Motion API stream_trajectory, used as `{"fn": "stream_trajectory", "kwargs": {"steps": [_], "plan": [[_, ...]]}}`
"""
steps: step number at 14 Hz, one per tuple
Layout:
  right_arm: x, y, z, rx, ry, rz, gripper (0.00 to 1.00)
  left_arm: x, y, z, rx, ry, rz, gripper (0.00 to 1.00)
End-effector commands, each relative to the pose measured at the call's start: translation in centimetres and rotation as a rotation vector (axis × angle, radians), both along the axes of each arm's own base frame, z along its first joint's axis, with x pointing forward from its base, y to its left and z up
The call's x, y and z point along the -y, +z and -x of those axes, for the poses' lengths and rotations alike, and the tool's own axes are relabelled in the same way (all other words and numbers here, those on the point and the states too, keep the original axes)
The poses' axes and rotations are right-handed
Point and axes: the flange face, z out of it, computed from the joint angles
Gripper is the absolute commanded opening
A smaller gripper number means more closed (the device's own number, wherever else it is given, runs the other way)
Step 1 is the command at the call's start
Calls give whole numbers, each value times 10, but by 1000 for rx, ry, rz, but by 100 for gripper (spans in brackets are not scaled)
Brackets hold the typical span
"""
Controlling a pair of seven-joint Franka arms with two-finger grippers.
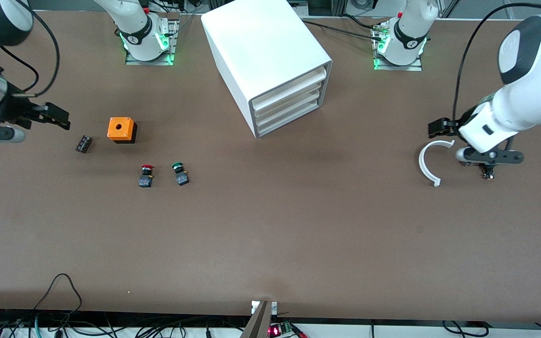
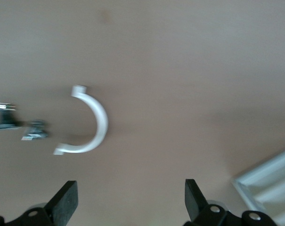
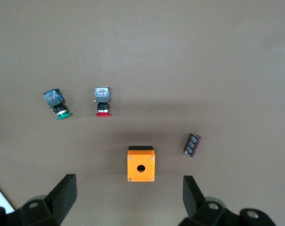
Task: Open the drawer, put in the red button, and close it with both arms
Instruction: 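Move the left gripper to the drawer while the right gripper nears the button, then pull the drawer with the left gripper while the right gripper grasps the button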
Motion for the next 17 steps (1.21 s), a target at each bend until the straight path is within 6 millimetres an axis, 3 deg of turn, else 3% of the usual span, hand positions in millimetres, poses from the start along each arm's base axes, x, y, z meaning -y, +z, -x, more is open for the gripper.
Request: {"fn": "stream_trajectory", "kwargs": {"steps": [1,4,5,8,9,13,15,17], "plan": [[-36,-38,-25,-14,59,-3,100,29,-62,0,-160,41,220,100],[-53,-85,-44,-26,78,-3,100,59,-139,15,-350,168,509,100],[-59,-103,-47,-47,87,-3,100,80,-161,24,-400,163,606,100],[-77,-164,-61,-53,123,-3,100,122,-218,59,-503,170,828,100],[-91,-187,-64,-53,146,-4,100,130,-232,70,-490,157,847,100],[-97,-265,-67,-41,121,-35,100,171,-263,117,-520,77,842,100],[-95,-291,-66,-54,101,-41,100,180,-270,135,-557,61,839,100],[-94,-301,-64,-68,22,-30,100,190,-273,151,-568,36,872,100]]}}
